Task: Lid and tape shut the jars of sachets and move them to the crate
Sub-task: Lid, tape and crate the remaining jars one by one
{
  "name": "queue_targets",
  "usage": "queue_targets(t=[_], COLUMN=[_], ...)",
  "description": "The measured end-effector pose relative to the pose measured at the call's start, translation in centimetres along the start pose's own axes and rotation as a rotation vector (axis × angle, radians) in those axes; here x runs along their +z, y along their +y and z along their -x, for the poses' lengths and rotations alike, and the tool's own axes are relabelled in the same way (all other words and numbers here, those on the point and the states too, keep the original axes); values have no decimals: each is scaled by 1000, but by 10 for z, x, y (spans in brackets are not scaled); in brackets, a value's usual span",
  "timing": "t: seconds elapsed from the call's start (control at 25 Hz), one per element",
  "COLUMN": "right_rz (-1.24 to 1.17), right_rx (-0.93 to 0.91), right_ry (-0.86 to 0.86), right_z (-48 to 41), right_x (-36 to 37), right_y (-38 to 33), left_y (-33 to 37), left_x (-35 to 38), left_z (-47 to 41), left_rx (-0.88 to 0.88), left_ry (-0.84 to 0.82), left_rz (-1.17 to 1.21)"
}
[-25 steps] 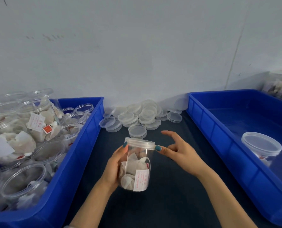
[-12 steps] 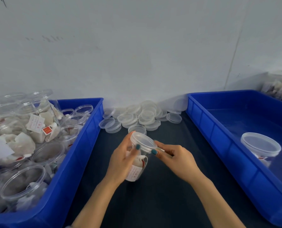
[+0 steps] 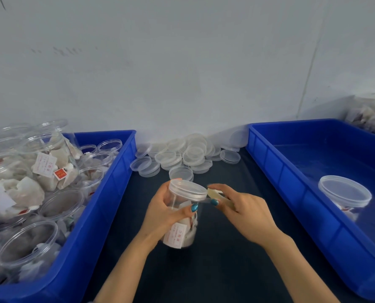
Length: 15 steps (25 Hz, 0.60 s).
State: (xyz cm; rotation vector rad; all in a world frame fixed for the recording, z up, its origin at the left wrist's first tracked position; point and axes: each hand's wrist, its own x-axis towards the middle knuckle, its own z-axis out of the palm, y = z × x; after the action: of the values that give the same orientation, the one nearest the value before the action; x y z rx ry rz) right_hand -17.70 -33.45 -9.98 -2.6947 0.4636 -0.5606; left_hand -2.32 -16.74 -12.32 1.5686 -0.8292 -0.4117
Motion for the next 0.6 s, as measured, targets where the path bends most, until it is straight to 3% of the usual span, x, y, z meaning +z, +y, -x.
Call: queue_targets(t=[0.4, 0.6], right_rz=[-189, -231], right_rx=[17, -43], right_ry=[-134, -126], right_z=[-12, -9], right_x=[5, 8], right_y=[5, 5], left_y=[-7, -7], left_x=[4, -1], left_z=[5, 3], left_rx=[-50, -23], left_ry=[-156, -287], left_rz=[177, -5])
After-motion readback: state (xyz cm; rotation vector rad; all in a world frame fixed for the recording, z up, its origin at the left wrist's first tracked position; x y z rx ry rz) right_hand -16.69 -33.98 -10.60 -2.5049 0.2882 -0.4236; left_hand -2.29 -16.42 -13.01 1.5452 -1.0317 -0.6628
